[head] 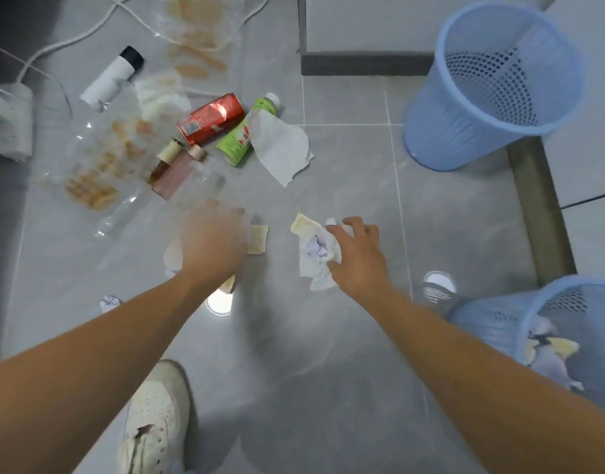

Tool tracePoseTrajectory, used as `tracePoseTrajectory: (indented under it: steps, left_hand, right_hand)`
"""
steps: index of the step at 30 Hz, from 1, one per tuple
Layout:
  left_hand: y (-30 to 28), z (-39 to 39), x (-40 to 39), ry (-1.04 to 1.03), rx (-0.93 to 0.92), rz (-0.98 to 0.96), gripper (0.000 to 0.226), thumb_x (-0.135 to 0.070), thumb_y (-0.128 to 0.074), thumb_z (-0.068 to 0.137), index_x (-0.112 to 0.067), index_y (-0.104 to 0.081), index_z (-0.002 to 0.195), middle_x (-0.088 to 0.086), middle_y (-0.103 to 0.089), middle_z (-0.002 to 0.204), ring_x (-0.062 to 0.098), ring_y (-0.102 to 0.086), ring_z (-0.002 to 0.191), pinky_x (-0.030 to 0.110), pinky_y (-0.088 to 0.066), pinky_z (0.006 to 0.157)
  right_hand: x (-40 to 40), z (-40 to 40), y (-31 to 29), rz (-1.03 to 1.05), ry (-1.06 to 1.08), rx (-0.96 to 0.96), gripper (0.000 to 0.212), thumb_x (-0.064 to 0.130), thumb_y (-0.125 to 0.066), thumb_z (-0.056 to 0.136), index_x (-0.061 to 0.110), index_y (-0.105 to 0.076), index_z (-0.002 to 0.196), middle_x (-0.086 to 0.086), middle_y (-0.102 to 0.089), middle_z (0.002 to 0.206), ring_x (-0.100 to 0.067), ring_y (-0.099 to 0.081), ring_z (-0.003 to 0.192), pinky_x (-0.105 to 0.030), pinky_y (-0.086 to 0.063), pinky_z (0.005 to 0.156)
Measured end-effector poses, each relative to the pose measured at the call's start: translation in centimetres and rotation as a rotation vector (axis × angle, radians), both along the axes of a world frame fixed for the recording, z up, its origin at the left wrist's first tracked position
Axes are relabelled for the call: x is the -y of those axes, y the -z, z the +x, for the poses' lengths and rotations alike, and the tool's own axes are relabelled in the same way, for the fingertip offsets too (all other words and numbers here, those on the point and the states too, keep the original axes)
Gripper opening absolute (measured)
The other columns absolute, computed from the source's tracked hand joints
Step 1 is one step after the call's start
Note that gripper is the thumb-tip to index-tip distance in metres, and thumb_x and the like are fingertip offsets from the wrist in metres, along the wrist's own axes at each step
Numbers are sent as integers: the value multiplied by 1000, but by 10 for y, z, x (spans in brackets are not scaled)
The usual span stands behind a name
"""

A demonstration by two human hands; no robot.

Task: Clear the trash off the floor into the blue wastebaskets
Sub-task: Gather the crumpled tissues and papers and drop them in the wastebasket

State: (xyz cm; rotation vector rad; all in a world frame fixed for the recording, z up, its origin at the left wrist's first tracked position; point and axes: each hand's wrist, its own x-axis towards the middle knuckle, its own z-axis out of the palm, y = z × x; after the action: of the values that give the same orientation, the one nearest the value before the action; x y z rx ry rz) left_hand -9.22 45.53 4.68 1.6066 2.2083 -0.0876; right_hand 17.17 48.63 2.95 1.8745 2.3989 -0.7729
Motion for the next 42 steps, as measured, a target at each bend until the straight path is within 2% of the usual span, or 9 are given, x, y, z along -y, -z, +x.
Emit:
tracePoseTrajectory:
  steps: [6, 10, 15, 18, 21, 26, 31, 39, 42]
  left_hand:
    - [23, 9, 20, -93, 3, -62, 54, -34, -67, 88, -37, -44, 137, 12, -32, 132, 40, -41, 113, 47, -47, 71]
    - [39, 0, 13, -27, 42, -23, 46, -16, -65, 89, -28, -51, 131, 12, -36, 125, 36, -40, 109, 43, -49, 57]
    - [43, 2, 17, 5, 92, 15, 12, -5, -58, 88, -9, -56, 99, 10, -44, 105, 31, -47, 95, 42, -44, 59]
    - [42, 4, 17, -5, 124, 66, 11, 0, -58, 86, -5, -62, 94, 12, -49, 105, 27, -45, 88, 35, -34, 61]
    - [35, 7, 20, 13, 126, 118, 14, 3, -59, 83, -5, -65, 93, 12, -52, 104, 32, -52, 87, 37, -41, 59]
    - [-15, 21, 28, 83, 170, 198, 14, 2, -59, 82, -12, -61, 85, 1, -44, 96, 23, -45, 74, 33, -39, 58]
    - [-90, 67, 26, 155, 266, 253, 18, 6, -62, 81, -11, -62, 86, 1, -46, 96, 24, -48, 76, 34, -40, 54]
    - [-213, 227, 36, 365, 447, 261, 22, 5, -65, 82, -14, -64, 93, -4, -47, 99, 15, -48, 77, 26, -38, 57]
    - [-234, 295, 47, 404, 531, 238, 18, 1, -65, 83, -14, -63, 93, -2, -47, 99, 16, -48, 77, 30, -45, 58]
  right_hand:
    - [8, -5, 20, -19, 1, 32, 57, 10, -72, 76, 31, -58, 127, -1, -42, 131, -26, -41, 117, -33, -45, 60]
    - [3, -13, 34, -19, 52, -3, 50, 3, -67, 78, 26, -61, 123, -4, -43, 121, -26, -46, 109, -37, -50, 59]
    - [11, -8, 31, 23, 78, -102, 43, 3, -65, 80, 22, -63, 118, -4, -43, 112, -26, -51, 99, -39, -52, 67]
    - [18, -4, 25, 47, 111, -169, 41, 1, -66, 79, 21, -66, 115, -3, -44, 111, -27, -53, 94, -38, -51, 70]
    - [27, 2, 19, 56, 143, -219, 37, 3, -66, 81, 21, -67, 114, 0, -45, 112, -25, -55, 95, -35, -50, 73]
    - [42, 14, -23, 77, 204, -274, 24, 5, -66, 83, 21, -67, 101, 4, -44, 105, -21, -57, 95, -34, -49, 73]
    - [56, 36, -95, 112, 288, -331, 21, 9, -69, 83, 22, -68, 98, 8, -44, 106, -14, -57, 92, -31, -47, 69]
    - [91, 149, -227, 210, 552, -320, 16, 14, -71, 86, 19, -70, 101, 1, -49, 109, -15, -55, 90, -29, -45, 73]
    - [117, 216, -248, 205, 641, -297, 20, 18, -73, 89, 21, -69, 108, 2, -50, 112, -17, -56, 94, -33, -48, 78]
